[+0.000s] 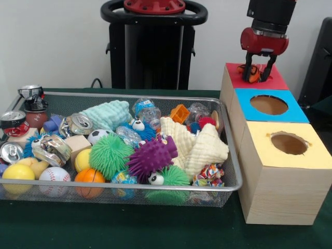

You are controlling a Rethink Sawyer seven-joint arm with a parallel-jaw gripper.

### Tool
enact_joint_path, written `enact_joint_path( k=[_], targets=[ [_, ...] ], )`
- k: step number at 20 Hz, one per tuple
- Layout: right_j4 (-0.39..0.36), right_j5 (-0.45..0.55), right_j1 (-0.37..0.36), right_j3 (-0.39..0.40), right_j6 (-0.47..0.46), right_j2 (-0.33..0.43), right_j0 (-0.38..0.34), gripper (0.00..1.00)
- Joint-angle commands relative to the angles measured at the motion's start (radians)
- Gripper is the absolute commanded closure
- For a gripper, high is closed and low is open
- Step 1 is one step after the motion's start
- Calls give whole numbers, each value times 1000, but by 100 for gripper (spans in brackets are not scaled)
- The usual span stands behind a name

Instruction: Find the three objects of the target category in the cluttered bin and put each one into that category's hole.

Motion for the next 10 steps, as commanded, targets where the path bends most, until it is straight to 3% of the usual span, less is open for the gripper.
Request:
enact_joint_path(
  k=[1, 10],
  targets=[
    [48, 3, -58, 110, 224, 175, -26, 0],
    [53, 0, -104, 157, 229, 187, -14, 0]
  ],
)
